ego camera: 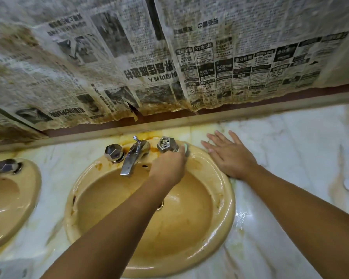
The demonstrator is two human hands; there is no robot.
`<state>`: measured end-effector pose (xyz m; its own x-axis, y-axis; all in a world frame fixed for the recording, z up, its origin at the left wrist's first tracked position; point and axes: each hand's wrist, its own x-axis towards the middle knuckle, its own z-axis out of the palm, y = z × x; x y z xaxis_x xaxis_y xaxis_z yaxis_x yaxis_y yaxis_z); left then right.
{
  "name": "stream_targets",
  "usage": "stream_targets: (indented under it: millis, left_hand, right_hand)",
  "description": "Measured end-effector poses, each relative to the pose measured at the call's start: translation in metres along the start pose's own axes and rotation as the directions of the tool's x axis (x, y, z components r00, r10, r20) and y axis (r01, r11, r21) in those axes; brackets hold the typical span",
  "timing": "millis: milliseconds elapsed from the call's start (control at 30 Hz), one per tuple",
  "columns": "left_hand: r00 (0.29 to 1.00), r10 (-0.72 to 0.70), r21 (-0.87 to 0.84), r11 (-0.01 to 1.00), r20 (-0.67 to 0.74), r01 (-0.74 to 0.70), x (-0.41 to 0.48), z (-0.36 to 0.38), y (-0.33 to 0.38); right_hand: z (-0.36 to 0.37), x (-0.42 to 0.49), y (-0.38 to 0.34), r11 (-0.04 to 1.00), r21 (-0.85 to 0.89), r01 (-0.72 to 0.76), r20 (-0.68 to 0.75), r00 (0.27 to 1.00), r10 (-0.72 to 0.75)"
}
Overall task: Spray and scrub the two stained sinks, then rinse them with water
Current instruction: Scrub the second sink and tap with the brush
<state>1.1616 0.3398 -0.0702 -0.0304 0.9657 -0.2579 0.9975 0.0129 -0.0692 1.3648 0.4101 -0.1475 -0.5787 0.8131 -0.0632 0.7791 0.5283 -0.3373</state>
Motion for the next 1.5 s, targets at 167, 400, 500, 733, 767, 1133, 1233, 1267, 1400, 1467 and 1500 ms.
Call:
stream_targets:
  millis: [167, 400, 500, 733, 767, 1133, 1233, 1267, 1400, 1467, 1500]
  left_hand:
    - [0.984, 0.162, 0.037, 0.986, 0.072, -0.165, -0.025, 0.009, 0.020]
    - [0.993, 0.102, 0.063, 0.992, 0.066, -0.106, -0.038, 0.013, 0.011]
    - [0.999, -0.051, 0.083, 0.995, 0.012, 0.050, -0.016, 0.006, -0.002]
    - [0.997, 0.065, 0.005, 0.998, 0.051, -0.065, -0.018, 0.012, 0.000]
    - [1.000, 0.001, 0.001, 1.000, 0.030, -0.001, -0.010, 0.009, -0.005]
    - [0.980, 0.166, -0.018, 0.986, 0.109, -0.165, -0.018, 0.006, 0.007]
    - [0.987, 0.140, -0.044, 0.990, 0.084, -0.137, -0.008, 0.004, -0.012]
    - [0.996, 0.073, -0.046, 0.996, 0.051, -0.070, 0.001, 0.002, -0.018]
    - [0.955, 0.270, -0.074, 0.962, 0.122, -0.262, -0.027, 0.003, 0.018]
    - [0.932, 0.339, -0.049, 0.941, 0.129, -0.336, -0.031, 0.006, 0.017]
    - [0.963, 0.255, -0.034, 0.967, 0.091, -0.252, -0.017, 0.005, 0.005]
  right_hand:
    - [0.000, 0.000, 0.001, 1.000, 0.002, 0.008, -0.011, 1.000, -0.008]
    - [-0.001, 0.000, 0.001, 1.000, 0.016, 0.003, -0.013, 1.000, -0.003]
    - [0.000, 0.000, 0.001, 1.000, 0.015, -0.001, -0.014, 1.000, 0.002]
    - [-0.001, 0.000, 0.001, 1.000, 0.013, 0.000, -0.001, 1.000, 0.000]
    - [-0.001, 0.000, 0.001, 1.000, 0.015, -0.002, -0.003, 1.000, 0.003]
    - [0.000, 0.000, 0.000, 1.000, -0.004, -0.004, -0.008, 1.000, 0.004]
    - [0.001, 0.000, 0.001, 1.000, 0.003, -0.002, -0.008, 1.000, 0.002]
    - [0.001, 0.000, 0.001, 1.000, 0.009, -0.003, -0.012, 1.000, 0.003]
    - [-0.002, 0.000, 0.000, 1.000, -0.001, 0.000, -0.004, 1.000, 0.000]
    - [-0.002, 0.000, 0.000, 1.000, -0.003, 0.002, -0.001, 1.000, -0.002]
    - [-0.002, 0.000, 0.000, 1.000, -0.004, 0.001, -0.005, 1.000, -0.001]
